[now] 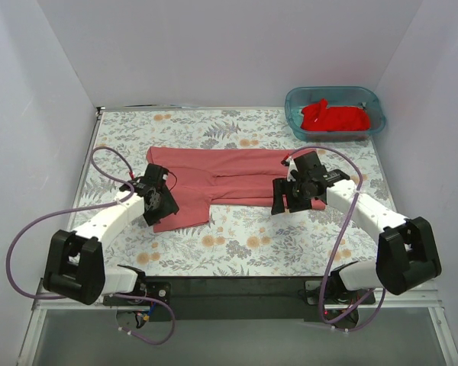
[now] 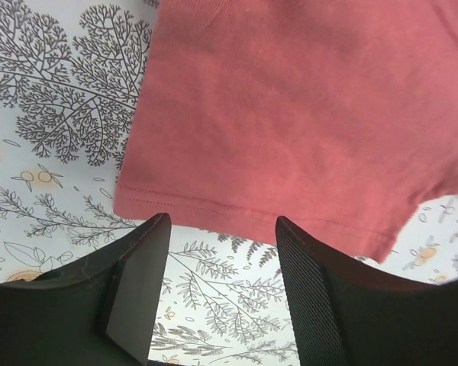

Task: Fold and stack the t-shirts
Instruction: Fold the tshirt

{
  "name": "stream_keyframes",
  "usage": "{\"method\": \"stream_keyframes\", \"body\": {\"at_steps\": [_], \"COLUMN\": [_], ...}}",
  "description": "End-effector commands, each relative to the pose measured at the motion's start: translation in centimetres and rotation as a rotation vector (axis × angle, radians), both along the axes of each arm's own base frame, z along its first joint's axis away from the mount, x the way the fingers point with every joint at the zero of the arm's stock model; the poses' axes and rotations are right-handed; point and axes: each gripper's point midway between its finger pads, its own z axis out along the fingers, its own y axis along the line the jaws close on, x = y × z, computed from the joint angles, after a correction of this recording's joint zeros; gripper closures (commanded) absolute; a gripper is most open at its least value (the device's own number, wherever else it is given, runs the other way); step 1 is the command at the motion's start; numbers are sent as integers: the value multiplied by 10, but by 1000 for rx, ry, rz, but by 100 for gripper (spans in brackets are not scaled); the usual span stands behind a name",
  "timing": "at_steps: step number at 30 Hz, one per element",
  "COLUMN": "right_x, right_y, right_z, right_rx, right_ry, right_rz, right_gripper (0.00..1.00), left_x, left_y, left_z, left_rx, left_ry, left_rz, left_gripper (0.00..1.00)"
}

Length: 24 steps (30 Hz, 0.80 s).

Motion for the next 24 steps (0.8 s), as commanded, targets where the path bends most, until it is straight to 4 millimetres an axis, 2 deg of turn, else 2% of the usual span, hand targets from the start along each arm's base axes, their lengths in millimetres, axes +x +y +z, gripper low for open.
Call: {"method": "stream_keyframes", "body": {"at_steps": [1,2,9,13,14,16,17,19,22,23,24], "right_x": [-4,-5,-11,-9,-9,-7,-6,-5,-5,-4,-3], "right_y": [2,2,4,3,2,2,2,3,4,4,3], "right_z": [9,8,3,0,0,-1,-1,-3,-6,-5,-6], "right_rx": [24,23,33,23,17,10,8,7,7,5,-5], "right_ry": [-34,-32,-11,-8,-7,-12,-12,-5,4,0,-1], "right_rz": [21,20,42,51,52,54,56,60,70,73,69], "right_gripper": [24,24,24,24,24,25,25,25,25,25,25], "left_x": [-4,-8,-6,-8,-10,-11,-11,-8,3,18,23], "left_y": [0,-1,-5,-3,-2,-2,-2,0,4,2,2], "left_z": [-11,-19,-37,-46,-48,-50,-49,-43,-26,-10,-1], "left_rx": [13,12,12,33,36,37,39,46,75,69,80], "left_ry": [36,62,92,120,129,137,135,111,61,10,-8], "left_rz": [6,1,-6,-7,-6,-9,-10,-10,-3,-1,-11], "left_gripper": [45,46,55,67,75,82,91,100,100,100,100]}}
